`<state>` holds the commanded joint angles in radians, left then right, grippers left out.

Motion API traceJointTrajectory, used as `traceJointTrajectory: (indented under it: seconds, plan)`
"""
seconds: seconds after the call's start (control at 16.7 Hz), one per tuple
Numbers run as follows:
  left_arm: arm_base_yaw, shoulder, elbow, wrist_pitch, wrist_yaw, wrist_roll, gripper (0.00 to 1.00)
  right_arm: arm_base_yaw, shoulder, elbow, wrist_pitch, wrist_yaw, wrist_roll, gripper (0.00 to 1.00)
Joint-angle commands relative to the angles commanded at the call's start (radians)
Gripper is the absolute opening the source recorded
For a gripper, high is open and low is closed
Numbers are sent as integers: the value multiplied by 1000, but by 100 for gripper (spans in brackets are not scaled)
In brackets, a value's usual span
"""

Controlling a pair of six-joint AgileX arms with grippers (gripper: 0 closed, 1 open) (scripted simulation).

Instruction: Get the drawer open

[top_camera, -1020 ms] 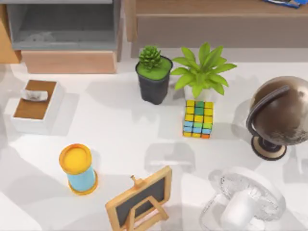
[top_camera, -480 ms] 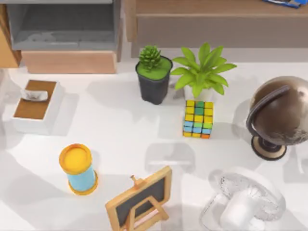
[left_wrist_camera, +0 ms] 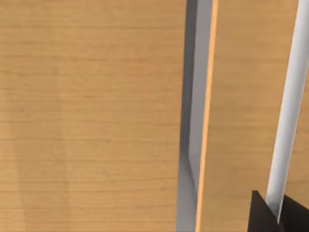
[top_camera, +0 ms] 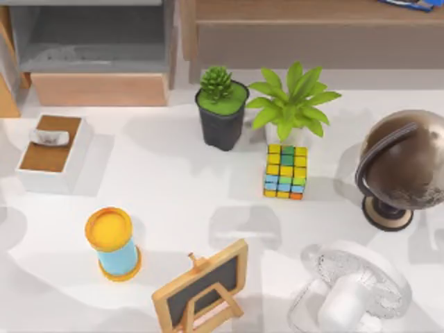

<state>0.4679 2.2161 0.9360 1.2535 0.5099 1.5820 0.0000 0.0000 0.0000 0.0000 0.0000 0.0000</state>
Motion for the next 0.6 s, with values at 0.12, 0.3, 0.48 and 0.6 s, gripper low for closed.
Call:
traceJointTrajectory:
  seconds: [0.12, 0.3, 0.48, 0.6]
  plan:
    - [-6, 6, 4, -3, -2, 0, 0, 0, 0, 0, 0, 0, 0, 100]
    - [9, -13, -37, 19, 14, -1, 0, 0, 0, 0, 0, 0, 0, 100]
    - [45, -56, -138, 73, 51, 2, 0, 0, 0, 0, 0, 0, 0, 100]
    - [70, -85, -205, 109, 75, 5, 0, 0, 0, 0, 0, 0, 0, 100]
